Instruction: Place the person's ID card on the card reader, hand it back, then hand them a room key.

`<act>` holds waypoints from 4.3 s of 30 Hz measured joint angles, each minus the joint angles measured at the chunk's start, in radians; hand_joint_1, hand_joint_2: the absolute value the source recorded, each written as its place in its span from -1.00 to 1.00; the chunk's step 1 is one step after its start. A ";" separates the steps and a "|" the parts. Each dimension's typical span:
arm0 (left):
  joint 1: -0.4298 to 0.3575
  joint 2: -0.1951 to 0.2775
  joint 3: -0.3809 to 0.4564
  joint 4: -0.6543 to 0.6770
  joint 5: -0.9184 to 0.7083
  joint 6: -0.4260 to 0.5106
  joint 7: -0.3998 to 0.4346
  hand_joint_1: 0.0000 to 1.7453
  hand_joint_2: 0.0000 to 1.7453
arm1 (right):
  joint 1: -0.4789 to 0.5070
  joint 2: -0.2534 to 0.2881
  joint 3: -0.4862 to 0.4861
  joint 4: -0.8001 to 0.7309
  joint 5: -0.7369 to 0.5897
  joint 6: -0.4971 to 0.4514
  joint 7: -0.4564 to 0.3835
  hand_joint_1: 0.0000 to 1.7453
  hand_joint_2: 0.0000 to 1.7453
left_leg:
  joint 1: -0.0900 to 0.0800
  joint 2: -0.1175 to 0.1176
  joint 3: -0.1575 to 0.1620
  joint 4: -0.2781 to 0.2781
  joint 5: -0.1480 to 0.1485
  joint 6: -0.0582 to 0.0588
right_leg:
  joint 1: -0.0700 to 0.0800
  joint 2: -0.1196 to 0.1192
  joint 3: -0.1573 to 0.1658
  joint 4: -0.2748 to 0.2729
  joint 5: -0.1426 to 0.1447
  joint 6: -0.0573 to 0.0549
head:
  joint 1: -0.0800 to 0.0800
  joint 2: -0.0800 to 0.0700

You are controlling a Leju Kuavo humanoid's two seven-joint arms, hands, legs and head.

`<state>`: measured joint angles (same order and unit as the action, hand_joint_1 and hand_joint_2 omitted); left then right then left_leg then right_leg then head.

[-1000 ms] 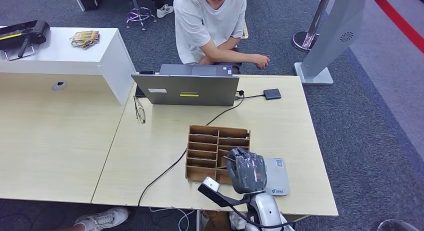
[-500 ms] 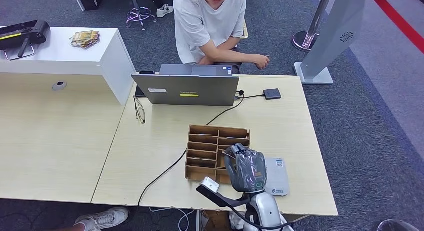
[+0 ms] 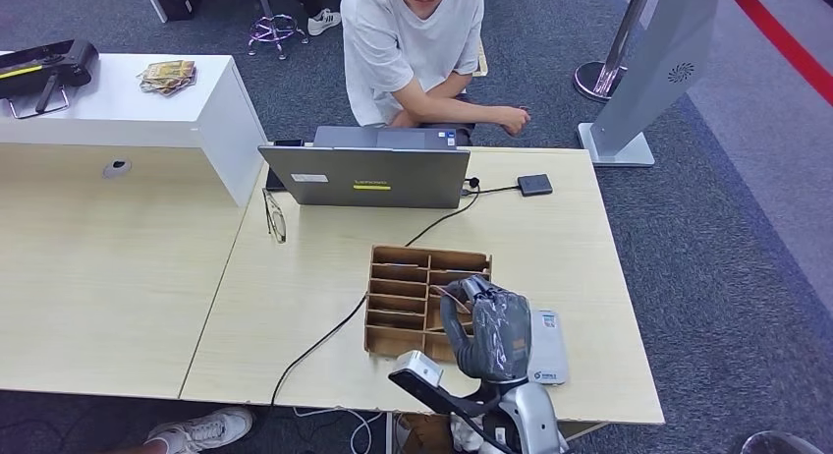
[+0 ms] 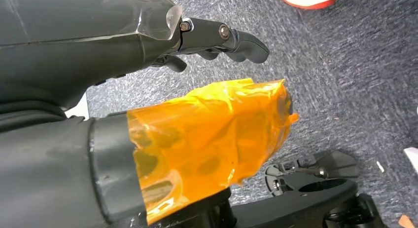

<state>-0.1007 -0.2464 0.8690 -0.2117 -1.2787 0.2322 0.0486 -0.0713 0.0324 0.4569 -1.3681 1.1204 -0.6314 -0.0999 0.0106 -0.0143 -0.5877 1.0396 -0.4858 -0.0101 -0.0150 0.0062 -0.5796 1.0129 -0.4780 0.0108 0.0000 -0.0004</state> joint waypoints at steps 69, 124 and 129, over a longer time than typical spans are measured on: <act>-0.003 0.000 0.000 0.000 -0.018 -0.004 0.025 -1.00 -1.00 | -0.132 0.031 0.069 -0.134 -0.559 0.318 -0.176 1.00 1.00 | 0.000 0.000 0.000 0.000 0.000 0.000 | 0.000 0.000 0.000 0.000 0.000 0.000 | 0.000 0.000; -0.026 -0.001 -0.114 0.000 -0.081 -0.035 0.060 -1.00 -1.00 | -0.445 0.182 -0.017 0.228 -0.522 0.310 -0.028 -1.00 1.00 | 0.000 0.000 0.000 0.000 0.001 0.000 | 0.000 0.000 0.000 0.000 0.000 0.000 | 0.000 0.000; -0.026 -0.001 -0.114 0.000 -0.073 -0.031 0.060 -1.00 -1.00 | -0.445 0.182 -0.017 0.238 -0.531 0.321 -0.029 -1.00 -0.50 | 0.000 0.000 0.000 0.000 0.001 0.000 | 0.000 0.000 0.000 0.000 0.000 0.000 | 0.000 0.000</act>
<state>-0.1272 -0.2472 0.7549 -0.2117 -1.3521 0.2008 0.1087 -0.5164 0.2148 0.4401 -1.1296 0.5893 -0.3109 -0.1294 0.0106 -0.0143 -0.5878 1.0398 -0.4851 -0.0101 -0.0149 0.0062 -0.5797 1.0133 -0.4777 0.0105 0.0000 -0.0004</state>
